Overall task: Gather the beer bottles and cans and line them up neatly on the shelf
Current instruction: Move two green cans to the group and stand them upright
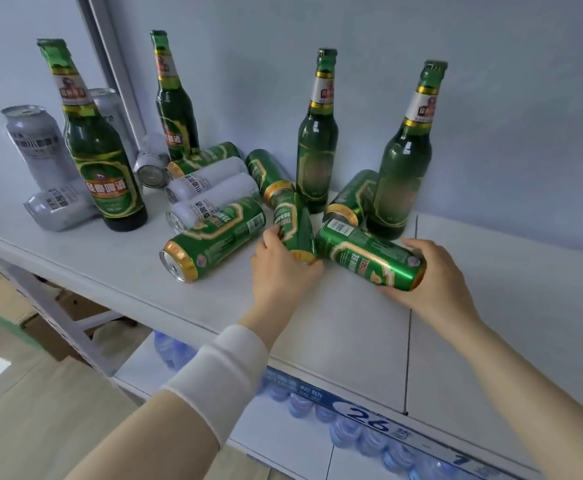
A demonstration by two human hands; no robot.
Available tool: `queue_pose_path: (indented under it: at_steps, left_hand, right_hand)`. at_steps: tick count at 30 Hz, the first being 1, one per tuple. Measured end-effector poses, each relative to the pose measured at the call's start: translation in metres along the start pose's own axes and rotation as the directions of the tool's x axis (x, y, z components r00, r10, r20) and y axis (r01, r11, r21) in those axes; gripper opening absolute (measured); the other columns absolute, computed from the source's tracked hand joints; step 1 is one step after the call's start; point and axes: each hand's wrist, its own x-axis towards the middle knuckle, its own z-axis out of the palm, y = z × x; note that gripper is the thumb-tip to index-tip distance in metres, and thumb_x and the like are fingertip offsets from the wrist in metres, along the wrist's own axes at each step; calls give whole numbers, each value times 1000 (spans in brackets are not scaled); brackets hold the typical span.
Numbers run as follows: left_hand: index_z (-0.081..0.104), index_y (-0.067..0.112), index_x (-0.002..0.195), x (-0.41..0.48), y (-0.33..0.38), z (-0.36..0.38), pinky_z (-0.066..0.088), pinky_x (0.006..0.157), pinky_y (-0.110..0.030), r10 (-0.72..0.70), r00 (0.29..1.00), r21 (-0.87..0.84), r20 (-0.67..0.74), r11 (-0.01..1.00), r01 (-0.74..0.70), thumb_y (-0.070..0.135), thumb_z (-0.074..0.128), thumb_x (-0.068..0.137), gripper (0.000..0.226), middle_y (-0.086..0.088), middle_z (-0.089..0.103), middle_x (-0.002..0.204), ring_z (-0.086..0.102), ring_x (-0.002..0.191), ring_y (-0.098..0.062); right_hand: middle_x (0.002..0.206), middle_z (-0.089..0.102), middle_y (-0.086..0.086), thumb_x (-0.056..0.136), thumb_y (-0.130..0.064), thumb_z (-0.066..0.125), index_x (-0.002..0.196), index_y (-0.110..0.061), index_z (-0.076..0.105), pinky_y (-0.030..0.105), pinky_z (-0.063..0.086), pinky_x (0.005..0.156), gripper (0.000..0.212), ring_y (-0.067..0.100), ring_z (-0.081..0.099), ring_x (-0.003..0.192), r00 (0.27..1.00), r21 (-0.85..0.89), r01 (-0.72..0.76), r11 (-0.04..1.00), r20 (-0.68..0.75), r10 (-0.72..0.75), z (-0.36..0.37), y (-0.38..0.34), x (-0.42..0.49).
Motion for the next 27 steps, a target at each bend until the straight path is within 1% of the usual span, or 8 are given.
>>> queue_pose_path:
  at_steps: [4, 7, 10, 12, 17, 22, 24, 27]
  left_hand:
    - [34, 21, 127, -11, -4, -28, 42, 86, -35, 136, 988, 63, 76, 988, -141, 32, 70, 63, 74, -5, 56, 117, 49, 109, -28]
    - [41, 23, 121, -16, 7, -59, 35, 82, -27, 273, 959, 125, 77, 952, -281, 33, 71, 63, 67, -1, 51, 115, 48, 104, -22]
    - [43, 27, 122, -12, 28, -92, 35, 80, -24, 397, 906, 175, 146, 891, -419, 36, 71, 65, 65, 5, 45, 110, 46, 96, -15]
    - [44, 29, 120, -6, 42, -106, 41, 78, -27, 438, 877, 179, 199, 863, -472, 37, 70, 63, 64, 6, 51, 108, 51, 93, -16]
    - [45, 28, 117, 20, 61, -111, 50, 83, -33, 483, 812, 124, 327, 830, -544, 35, 70, 68, 56, 4, 61, 107, 59, 96, -18]
    - [43, 31, 126, 34, 54, -101, 46, 84, -21, 560, 731, 3, 389, 793, -609, 37, 68, 75, 57, 6, 61, 115, 57, 101, -9]
    - [37, 29, 132, 33, 45, -99, 47, 93, -27, 560, 737, -61, 378, 810, -584, 42, 69, 74, 68, 8, 58, 119, 56, 107, -9]
    - [30, 25, 137, 28, 34, -96, 45, 95, -25, 519, 769, -180, 372, 853, -489, 48, 69, 69, 82, 10, 53, 125, 53, 112, -6]
  right_hand:
    - [110, 59, 3, 53, -22, 88, 110, -21, 50, 22, 41, 70, 68, 15, 54, 91, 997, 52, 1, 999, -75, 3, -21, -15, -15]
    - [101, 56, -4, 52, -25, 89, 107, -24, 50, 15, 40, 64, 68, 15, 55, 88, 999, 7, 28, 1000, -37, -28, -51, -41, -19]
    - [102, 55, -6, 49, -30, 89, 112, -27, 51, 16, 38, 67, 73, 13, 53, 90, 997, -70, 66, 995, 44, -63, -73, -69, -10]
    - [105, 55, -6, 48, -30, 89, 113, -31, 49, 19, 41, 74, 77, 14, 53, 95, 993, -75, 78, 994, 97, -70, -77, -81, -1]
    - [114, 52, -7, 55, -27, 87, 122, -30, 43, 25, 41, 82, 80, 14, 51, 104, 982, -36, 66, 997, 177, -58, -71, -92, 24]
    - [141, 42, -1, 58, -28, 84, 142, -30, 29, 33, 38, 105, 101, 16, 43, 126, 983, 80, 53, 995, 169, -66, -54, -90, 36]
    - [142, 42, -3, 59, -27, 84, 144, -28, 25, 31, 38, 104, 103, 12, 43, 123, 985, 139, 38, 990, 162, -61, -46, -92, 34]
    - [131, 47, -7, 62, -25, 81, 141, -22, 29, 28, 41, 98, 95, 6, 43, 114, 993, 208, 34, 978, 100, -56, -34, -93, 29]
